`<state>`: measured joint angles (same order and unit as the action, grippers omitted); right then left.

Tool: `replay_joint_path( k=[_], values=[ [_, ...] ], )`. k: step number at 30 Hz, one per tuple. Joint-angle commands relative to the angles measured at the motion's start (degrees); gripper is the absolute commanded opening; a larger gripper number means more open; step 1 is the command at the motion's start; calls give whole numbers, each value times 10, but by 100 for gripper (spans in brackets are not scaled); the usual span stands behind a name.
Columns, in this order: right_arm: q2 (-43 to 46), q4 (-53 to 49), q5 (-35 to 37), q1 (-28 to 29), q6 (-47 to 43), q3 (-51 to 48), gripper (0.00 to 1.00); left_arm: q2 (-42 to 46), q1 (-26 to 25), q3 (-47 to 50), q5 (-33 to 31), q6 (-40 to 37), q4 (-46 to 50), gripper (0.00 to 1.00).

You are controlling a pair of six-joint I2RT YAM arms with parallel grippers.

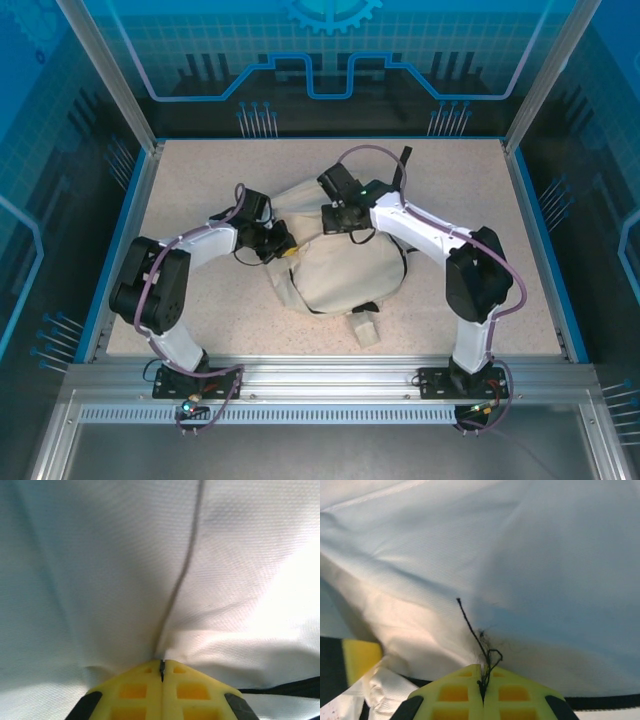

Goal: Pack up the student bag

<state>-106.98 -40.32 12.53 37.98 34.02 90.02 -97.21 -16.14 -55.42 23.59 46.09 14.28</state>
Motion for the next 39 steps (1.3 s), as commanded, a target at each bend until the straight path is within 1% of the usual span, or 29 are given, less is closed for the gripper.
replay_joint_path(
  k=[1, 3, 5, 7, 9, 10, 11, 14, 15, 17, 19, 23, 25, 29, 32, 34, 37, 39],
  values=[
    [41, -13, 60, -49, -5, -9, 0, 6, 5, 8, -32, -25, 61, 0],
    [51, -12, 55, -71, -11, -16, 0, 8, 6, 8, -34, -25, 60, 0],
    [55, -7, 30, -84, -20, -21, 0, 15, 6, 4, -25, -28, 55, 0],
    [58, 3, 2, -86, -32, -25, 0, 30, 6, 1, -16, -36, 47, 0],
    [56, 7, -1, -88, -39, -28, 0, 47, 5, -9, -11, -54, 53, 0],
    [58, 7, 0, -89, -39, -28, 0, 55, 4, -14, -8, -65, 57, 5],
    [58, 9, -5, -91, -39, -30, 0, 64, 0, -20, -4, -80, 61, 13],
    [62, 25, -53, -93, -51, -32, 0, 75, -28, -45, -2, -138, 81, 36],
    [62, 30, -70, -92, -55, -32, 0, 73, -41, -56, -2, -159, 85, 40],
    [58, 34, -89, -91, -59, -30, 0, 65, -65, -74, -4, -191, 88, 47],
    [57, 35, -95, -92, -59, -29, 0, 50, -88, -89, -1, -217, 80, 52],
    [58, 38, -109, -99, -57, -33, 0, 8, -108, -116, 5, -242, 62, 54],
    [58, 38, -113, -103, -57, -33, 0, -12, -111, -133, 1, -251, 63, 53],
    [58, 38, -123, -107, -56, -34, 0, -50, -113, -159, 17, -272, 61, 50],
    [57, 38, -125, -111, -55, -34, 0, -71, -116, -176, 18, -283, 69, 43],
    [59, 38, -122, -113, -54, -34, 0, -76, -116, -179, 4, -284, 71, 35],
    [61, 34, -108, -121, -52, -33, 0, -74, -116, -179, -33, -289, 84, 14],
    [61, 29, -81, -130, -50, -32, 0, -70, -116, -175, -67, -291, 99, 0]
  ],
)
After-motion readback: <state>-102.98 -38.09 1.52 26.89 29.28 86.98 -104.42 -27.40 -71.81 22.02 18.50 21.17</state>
